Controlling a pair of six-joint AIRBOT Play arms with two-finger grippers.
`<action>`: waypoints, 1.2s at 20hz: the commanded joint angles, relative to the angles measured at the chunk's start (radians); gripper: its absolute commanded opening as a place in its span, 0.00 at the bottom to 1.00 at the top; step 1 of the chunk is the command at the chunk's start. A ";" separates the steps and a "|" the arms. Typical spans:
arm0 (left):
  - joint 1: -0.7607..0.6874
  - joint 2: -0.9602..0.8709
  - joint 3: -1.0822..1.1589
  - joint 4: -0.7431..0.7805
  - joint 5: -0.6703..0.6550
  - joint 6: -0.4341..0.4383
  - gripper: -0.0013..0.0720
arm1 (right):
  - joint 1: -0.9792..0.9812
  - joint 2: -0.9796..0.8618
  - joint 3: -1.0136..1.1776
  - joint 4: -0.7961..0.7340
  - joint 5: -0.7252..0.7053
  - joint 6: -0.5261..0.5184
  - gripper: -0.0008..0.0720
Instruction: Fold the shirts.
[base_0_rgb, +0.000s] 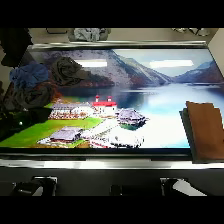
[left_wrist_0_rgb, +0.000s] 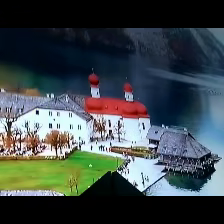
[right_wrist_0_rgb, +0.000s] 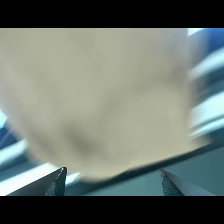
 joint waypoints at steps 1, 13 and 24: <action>0.000 -0.184 0.237 0.130 -0.072 0.047 0.05 | 0.145 0.005 0.293 0.003 -0.232 -0.117 0.97; -0.065 -0.530 0.253 0.367 -0.235 -0.040 0.89 | 0.885 -0.181 0.108 0.358 0.056 -0.003 0.93; -0.051 -0.509 0.229 0.375 -0.246 -0.095 0.89 | 0.928 -0.180 0.084 0.264 0.034 0.016 0.93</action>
